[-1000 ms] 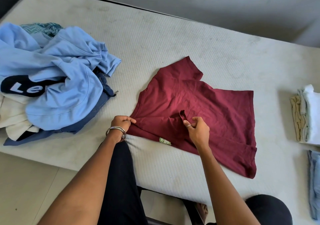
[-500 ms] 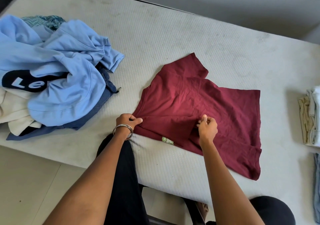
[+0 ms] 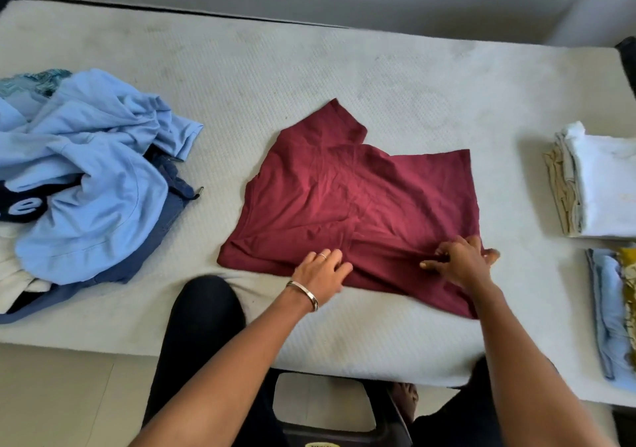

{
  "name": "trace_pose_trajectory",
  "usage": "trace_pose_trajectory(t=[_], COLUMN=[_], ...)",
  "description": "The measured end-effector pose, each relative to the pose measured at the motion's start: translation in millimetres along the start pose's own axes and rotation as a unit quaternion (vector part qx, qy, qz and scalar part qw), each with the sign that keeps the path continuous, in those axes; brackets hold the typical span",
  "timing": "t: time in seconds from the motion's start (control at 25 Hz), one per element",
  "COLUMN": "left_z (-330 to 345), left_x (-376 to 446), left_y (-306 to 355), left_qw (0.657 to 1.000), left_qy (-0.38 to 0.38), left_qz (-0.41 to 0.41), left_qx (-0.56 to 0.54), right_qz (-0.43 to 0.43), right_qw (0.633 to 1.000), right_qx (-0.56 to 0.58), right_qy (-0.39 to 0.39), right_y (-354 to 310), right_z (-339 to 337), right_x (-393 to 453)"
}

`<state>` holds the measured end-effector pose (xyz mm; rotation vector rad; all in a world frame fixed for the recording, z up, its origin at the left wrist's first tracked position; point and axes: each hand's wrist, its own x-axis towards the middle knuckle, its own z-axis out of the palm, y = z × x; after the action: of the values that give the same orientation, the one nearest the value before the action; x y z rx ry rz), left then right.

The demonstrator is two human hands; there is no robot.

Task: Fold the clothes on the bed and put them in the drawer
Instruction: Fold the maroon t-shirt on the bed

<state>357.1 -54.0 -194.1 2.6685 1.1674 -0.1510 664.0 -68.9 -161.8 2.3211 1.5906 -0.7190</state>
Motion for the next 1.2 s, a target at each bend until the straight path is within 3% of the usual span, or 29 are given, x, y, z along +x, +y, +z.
trace_pose_trajectory(t=[0.12,0.2,0.32,0.4,0.52,0.56,0.64,0.72,0.76,0.84,0.92,0.96,1.04,1.08,1.2], left_z=[4,6,6,-2,-5,-8,-7,2,4,4,-4,-10,-23,-30,-33], left_x=[11,15,17,15,10,9,6,2,2,3,11,17,33,40,50], left_y=[30,38,40,44,47,49,49,45,41,27,10,1,-13,-18,-29], left_qw=[0.996,0.995,0.993,0.992,0.987,0.986,0.990,0.995,0.997,0.994,0.971,0.963,0.952,0.949,0.947], left_qy=[-0.054,-0.046,-0.021,-0.048,-0.124,-0.137,-0.112,-0.086,-0.063,0.054,0.173,0.189,0.129,0.051,-0.121], left_qz=[0.035,0.048,0.070,0.076,0.058,0.051,0.043,0.045,0.043,-0.010,-0.106,-0.153,-0.259,-0.300,-0.297], left_qx=[0.062,0.078,0.096,0.091,0.079,0.083,0.077,0.025,-0.010,-0.099,-0.124,-0.117,-0.101,-0.085,-0.017], right_qz=[-0.003,0.005,0.048,0.087,0.167,0.156,0.026,-0.128,-0.133,0.014,0.197,0.257,0.312,0.322,0.356], right_qw=[0.996,0.996,0.999,0.994,0.959,0.944,0.934,0.946,0.955,0.958,0.903,0.876,0.853,0.852,0.834], right_qx=[0.016,0.034,0.021,0.002,0.079,0.113,0.141,0.074,0.055,0.150,0.274,0.304,0.337,0.344,0.376], right_qy=[-0.083,-0.082,0.014,0.072,0.215,0.268,0.327,0.287,0.261,0.245,0.265,0.271,0.246,0.227,0.190], right_y=[30,44,55,53,39,27,-1,-16,-13,0,10,13,19,21,41], right_z=[-37,-58,-68,-51,-10,2,27,61,72,80,69,62,51,50,47], right_x=[11,19,36,37,19,7,-15,-31,-33,-33,-34,-34,-33,-33,-36])
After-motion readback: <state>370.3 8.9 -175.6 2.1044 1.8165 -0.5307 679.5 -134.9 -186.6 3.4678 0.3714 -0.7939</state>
